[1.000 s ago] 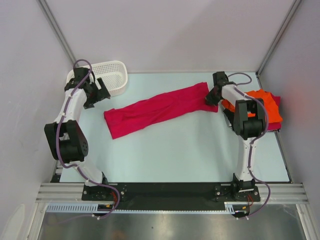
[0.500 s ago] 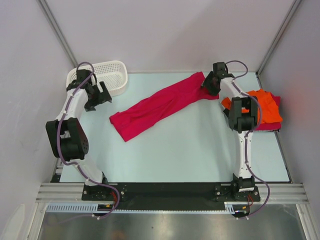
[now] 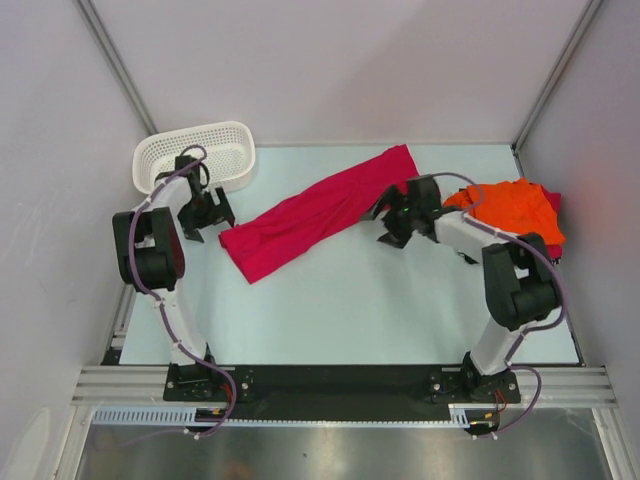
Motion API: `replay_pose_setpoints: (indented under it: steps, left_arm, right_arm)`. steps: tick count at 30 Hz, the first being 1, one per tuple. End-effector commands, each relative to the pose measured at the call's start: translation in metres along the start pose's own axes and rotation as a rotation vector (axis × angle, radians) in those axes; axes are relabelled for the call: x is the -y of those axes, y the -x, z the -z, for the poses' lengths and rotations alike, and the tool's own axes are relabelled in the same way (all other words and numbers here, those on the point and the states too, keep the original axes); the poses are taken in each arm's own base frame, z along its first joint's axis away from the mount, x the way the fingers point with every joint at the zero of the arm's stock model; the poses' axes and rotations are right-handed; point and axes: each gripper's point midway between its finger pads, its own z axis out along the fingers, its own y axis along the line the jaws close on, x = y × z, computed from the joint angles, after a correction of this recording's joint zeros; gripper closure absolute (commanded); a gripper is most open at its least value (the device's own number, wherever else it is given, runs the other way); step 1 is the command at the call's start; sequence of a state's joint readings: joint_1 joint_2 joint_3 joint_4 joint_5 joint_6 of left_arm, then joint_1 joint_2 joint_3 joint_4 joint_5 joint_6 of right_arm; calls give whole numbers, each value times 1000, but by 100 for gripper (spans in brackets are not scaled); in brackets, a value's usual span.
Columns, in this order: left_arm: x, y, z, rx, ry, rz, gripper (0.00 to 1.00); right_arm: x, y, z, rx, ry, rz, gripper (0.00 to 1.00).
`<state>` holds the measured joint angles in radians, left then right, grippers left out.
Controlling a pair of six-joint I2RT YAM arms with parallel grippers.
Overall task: Fold and stack the t-shirts
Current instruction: Rotate the tshirt 90 degrees
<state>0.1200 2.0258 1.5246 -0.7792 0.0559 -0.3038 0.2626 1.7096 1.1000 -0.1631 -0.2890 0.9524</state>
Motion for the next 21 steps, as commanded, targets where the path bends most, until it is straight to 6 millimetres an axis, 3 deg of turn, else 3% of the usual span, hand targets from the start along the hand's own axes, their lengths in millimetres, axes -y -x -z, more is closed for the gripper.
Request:
replay_pose_setpoints:
  steps: [1, 6, 7, 9, 11, 13, 15, 16, 18, 19, 21]
  left_arm:
    - [10, 18, 19, 56, -23, -24, 0]
    - [14, 19, 29, 75, -49, -18, 0]
    - [15, 20, 33, 85, -53, -20, 0]
    - [17, 19, 36, 87, -64, -21, 0]
    - [19, 20, 40, 97, -77, -21, 0]
    - [23, 19, 45, 105, -101, -22, 0]
    - [27, 18, 47, 104, -124, -20, 0]
    - [29, 19, 49, 109, -134, -22, 0]
    - [30, 20, 51, 113, -141, -21, 0]
    - [30, 19, 51, 111, -142, -24, 0]
    - [30, 20, 54, 117, -144, -26, 0]
  right_arm:
    - [-51, -98, -25, -205, 122, 10, 11]
    - [-69, -168, -57, -291, 103, 68, 12]
    - [-61, -182, -72, -313, 71, 75, 12]
    - [-76, -203, -83, -344, 87, 107, 13]
    - [-66, -225, -100, -374, 43, 123, 13]
    - [-77, -229, -109, -368, 48, 128, 13]
    - [-72, -242, -123, -378, 26, 127, 14]
    - [-83, -244, -128, -374, 43, 114, 14]
    - [-72, -257, -143, -397, -1, 105, 15]
    - [-87, -257, -146, -394, 20, 98, 15]
    - [-76, -267, -157, -412, -30, 96, 15]
